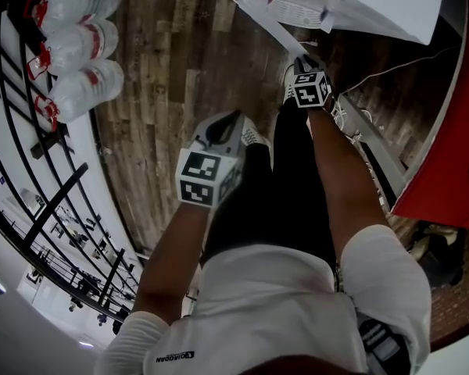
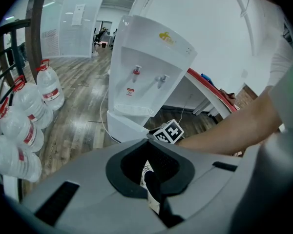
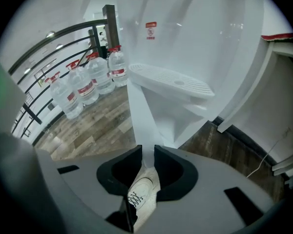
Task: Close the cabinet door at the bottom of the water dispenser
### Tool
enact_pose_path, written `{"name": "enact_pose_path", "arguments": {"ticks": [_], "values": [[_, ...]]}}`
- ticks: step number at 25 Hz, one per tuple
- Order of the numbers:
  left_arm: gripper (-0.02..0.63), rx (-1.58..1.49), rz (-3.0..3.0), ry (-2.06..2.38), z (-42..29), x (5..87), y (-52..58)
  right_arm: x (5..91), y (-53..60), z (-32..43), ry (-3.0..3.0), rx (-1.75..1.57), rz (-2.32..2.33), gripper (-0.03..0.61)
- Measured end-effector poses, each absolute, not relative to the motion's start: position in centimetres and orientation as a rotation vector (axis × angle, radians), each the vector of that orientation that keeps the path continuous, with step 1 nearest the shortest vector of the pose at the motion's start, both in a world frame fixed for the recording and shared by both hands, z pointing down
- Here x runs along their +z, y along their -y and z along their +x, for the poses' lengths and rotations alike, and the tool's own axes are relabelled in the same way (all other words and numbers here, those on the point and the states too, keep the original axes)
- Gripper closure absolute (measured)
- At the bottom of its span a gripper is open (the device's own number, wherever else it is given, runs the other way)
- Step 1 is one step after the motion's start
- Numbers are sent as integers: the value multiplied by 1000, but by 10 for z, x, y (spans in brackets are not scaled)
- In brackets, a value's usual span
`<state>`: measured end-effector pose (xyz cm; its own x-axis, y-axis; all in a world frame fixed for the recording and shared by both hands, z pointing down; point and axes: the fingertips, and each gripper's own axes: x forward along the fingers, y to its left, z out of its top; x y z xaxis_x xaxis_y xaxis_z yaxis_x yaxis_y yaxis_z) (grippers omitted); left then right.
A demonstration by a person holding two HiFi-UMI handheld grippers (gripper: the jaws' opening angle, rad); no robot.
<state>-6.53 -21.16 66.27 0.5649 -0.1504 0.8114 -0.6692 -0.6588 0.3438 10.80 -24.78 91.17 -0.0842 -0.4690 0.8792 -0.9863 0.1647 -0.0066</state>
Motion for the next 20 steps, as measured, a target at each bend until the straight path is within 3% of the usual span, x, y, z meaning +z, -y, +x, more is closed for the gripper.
{"name": "enact_pose_path", "arguments": {"ticks": [20], "values": [[621, 1082, 2117, 588, -39, 681, 227, 906, 293, 202, 1630, 1131, 1834, 506]]}}
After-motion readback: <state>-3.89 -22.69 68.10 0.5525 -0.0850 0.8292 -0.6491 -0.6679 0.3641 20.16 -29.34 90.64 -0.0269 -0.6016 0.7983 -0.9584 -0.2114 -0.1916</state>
